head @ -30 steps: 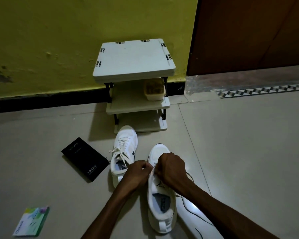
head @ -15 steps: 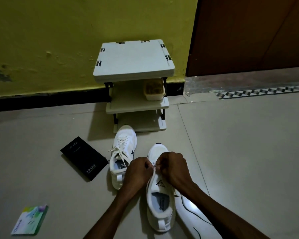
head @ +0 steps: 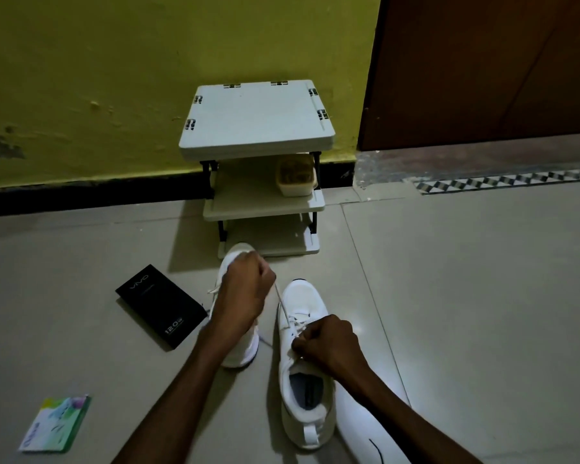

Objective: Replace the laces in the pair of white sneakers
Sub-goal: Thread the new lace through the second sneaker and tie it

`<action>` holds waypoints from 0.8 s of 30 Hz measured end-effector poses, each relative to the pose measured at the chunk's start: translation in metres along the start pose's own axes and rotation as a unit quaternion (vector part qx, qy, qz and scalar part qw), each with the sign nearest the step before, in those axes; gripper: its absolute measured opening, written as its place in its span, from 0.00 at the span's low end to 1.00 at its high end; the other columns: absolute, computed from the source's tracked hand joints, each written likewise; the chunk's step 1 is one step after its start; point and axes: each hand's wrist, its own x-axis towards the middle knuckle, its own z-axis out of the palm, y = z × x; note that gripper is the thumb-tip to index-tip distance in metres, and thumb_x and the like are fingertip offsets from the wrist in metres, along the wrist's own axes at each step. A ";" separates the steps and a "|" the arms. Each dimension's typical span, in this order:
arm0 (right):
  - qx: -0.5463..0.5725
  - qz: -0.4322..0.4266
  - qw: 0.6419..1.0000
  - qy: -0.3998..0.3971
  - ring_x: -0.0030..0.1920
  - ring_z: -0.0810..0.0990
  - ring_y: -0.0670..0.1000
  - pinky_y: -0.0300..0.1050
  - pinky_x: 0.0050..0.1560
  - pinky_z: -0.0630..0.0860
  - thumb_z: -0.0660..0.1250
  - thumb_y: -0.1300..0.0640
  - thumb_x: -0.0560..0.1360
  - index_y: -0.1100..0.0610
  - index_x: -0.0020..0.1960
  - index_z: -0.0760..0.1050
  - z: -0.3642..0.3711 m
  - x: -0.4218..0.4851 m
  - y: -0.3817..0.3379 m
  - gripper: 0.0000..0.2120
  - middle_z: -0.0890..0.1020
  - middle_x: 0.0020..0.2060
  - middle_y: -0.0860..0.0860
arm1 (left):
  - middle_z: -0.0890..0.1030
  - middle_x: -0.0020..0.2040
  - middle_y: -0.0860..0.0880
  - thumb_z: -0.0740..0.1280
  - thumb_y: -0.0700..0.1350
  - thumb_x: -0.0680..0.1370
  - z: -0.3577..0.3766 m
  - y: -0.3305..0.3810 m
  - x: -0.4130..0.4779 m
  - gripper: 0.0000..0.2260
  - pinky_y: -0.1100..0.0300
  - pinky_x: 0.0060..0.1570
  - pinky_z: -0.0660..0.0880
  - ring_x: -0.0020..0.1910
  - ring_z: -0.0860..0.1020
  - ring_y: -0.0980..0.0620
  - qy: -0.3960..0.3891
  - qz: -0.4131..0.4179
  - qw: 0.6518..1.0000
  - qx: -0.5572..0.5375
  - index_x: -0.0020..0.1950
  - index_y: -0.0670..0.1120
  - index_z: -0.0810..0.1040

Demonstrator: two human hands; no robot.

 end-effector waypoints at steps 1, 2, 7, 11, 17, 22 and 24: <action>0.005 0.001 1.000 0.001 0.33 0.78 0.51 0.45 0.34 0.74 0.70 0.49 0.62 0.62 0.37 0.80 0.001 0.001 0.002 0.15 0.81 0.31 0.55 | 0.81 0.41 0.42 0.62 0.38 0.77 -0.013 0.003 0.004 0.08 0.54 0.41 0.73 0.41 0.79 0.46 0.024 0.006 0.999 -0.037 0.41 0.38 0.78; 0.008 0.002 1.000 0.003 0.34 0.79 0.52 0.46 0.35 0.76 0.70 0.49 0.62 0.61 0.38 0.81 0.002 0.001 0.002 0.15 0.83 0.34 0.56 | 0.81 0.41 0.44 0.62 0.39 0.78 -0.023 0.005 0.007 0.08 0.55 0.42 0.74 0.42 0.79 0.49 0.036 0.005 0.996 -0.081 0.42 0.39 0.78; 0.033 -0.006 0.999 0.004 0.30 0.76 0.50 0.47 0.33 0.75 0.69 0.49 0.62 0.64 0.38 0.79 0.004 0.003 0.007 0.17 0.82 0.32 0.57 | 0.81 0.42 0.45 0.56 0.39 0.83 -0.012 0.021 -0.005 0.07 0.59 0.42 0.78 0.38 0.82 0.50 -0.104 -0.143 0.865 -0.470 0.47 0.42 0.71; 0.046 0.001 0.999 0.005 0.28 0.71 0.47 0.41 0.30 0.67 0.71 0.52 0.64 0.65 0.34 0.77 0.004 0.003 0.006 0.14 0.75 0.26 0.54 | 0.77 0.46 0.43 0.53 0.40 0.82 0.021 0.009 -0.019 0.08 0.56 0.41 0.72 0.41 0.77 0.47 -0.190 -0.090 0.973 -0.092 0.52 0.44 0.71; 0.036 0.006 0.999 -0.001 0.26 0.69 0.47 0.39 0.29 0.65 0.72 0.54 0.64 0.61 0.28 0.75 0.003 0.004 0.005 0.13 0.72 0.24 0.50 | 0.79 0.57 0.43 0.60 0.47 0.81 0.037 -0.010 -0.030 0.12 0.54 0.56 0.71 0.59 0.77 0.45 -0.258 0.052 0.934 0.241 0.57 0.42 0.79; 0.054 0.004 0.999 0.007 0.26 0.64 0.48 0.40 0.28 0.59 0.69 0.57 0.64 0.57 0.26 0.69 0.004 0.003 0.005 0.12 0.67 0.24 0.51 | 0.82 0.40 0.56 0.59 0.39 0.81 -0.022 0.027 -0.013 0.18 0.57 0.48 0.70 0.46 0.78 0.57 -0.120 -0.068 0.828 -0.544 0.32 0.51 0.76; 0.059 0.001 0.998 0.003 0.27 0.63 0.48 0.40 0.28 0.59 0.69 0.57 0.64 0.56 0.27 0.68 0.005 0.003 0.005 0.12 0.66 0.24 0.51 | 0.81 0.38 0.51 0.57 0.43 0.83 -0.049 0.045 -0.005 0.13 0.57 0.46 0.75 0.40 0.79 0.54 -0.104 -0.094 0.649 -0.748 0.40 0.47 0.74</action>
